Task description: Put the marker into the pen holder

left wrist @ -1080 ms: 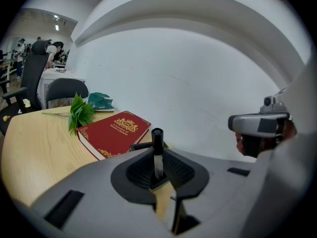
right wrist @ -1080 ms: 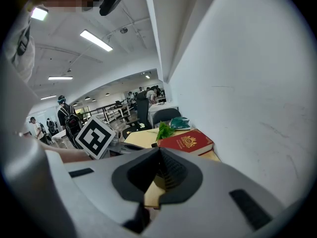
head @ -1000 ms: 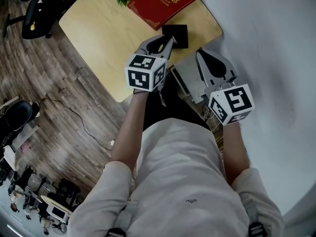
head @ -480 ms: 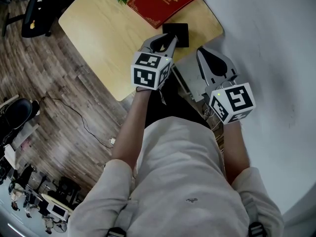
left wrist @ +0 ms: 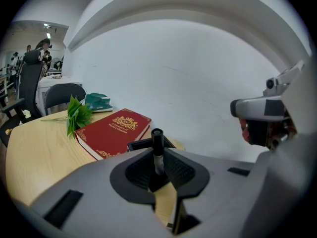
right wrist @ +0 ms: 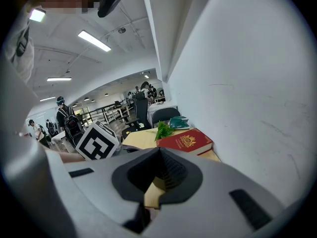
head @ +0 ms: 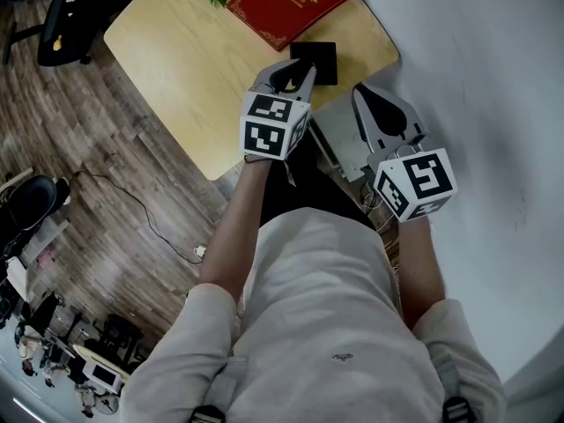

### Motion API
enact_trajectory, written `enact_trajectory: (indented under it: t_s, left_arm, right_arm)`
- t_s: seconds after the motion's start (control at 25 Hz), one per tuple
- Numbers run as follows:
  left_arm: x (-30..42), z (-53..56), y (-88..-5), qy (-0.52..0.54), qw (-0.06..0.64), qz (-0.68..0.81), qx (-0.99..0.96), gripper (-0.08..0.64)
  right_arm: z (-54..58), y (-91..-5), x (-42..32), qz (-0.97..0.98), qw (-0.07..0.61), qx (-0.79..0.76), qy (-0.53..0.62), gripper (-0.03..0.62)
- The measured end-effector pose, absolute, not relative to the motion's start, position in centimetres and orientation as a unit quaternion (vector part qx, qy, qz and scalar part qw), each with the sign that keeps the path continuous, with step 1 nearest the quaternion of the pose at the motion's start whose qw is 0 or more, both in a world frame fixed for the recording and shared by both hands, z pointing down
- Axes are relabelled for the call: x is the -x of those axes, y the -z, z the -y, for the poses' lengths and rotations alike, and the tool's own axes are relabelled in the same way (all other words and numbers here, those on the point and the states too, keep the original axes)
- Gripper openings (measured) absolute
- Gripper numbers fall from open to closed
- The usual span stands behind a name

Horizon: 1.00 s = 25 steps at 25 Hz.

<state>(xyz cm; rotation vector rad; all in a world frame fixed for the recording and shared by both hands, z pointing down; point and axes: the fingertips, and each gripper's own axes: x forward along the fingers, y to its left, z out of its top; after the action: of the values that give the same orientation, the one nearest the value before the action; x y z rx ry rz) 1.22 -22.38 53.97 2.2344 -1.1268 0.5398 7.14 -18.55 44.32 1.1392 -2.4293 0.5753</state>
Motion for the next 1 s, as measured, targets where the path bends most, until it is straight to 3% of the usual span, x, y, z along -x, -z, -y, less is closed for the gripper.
enact_trajectory:
  t_s: [1.0]
  left_arm:
    - [-0.83, 22.55, -54.11, -0.206, 0.286, 0.425, -0.834, 0.072]
  right_arm:
    - [18.57, -44.16, -7.08, 0.866, 0.197, -0.409, -0.208, -0.002]
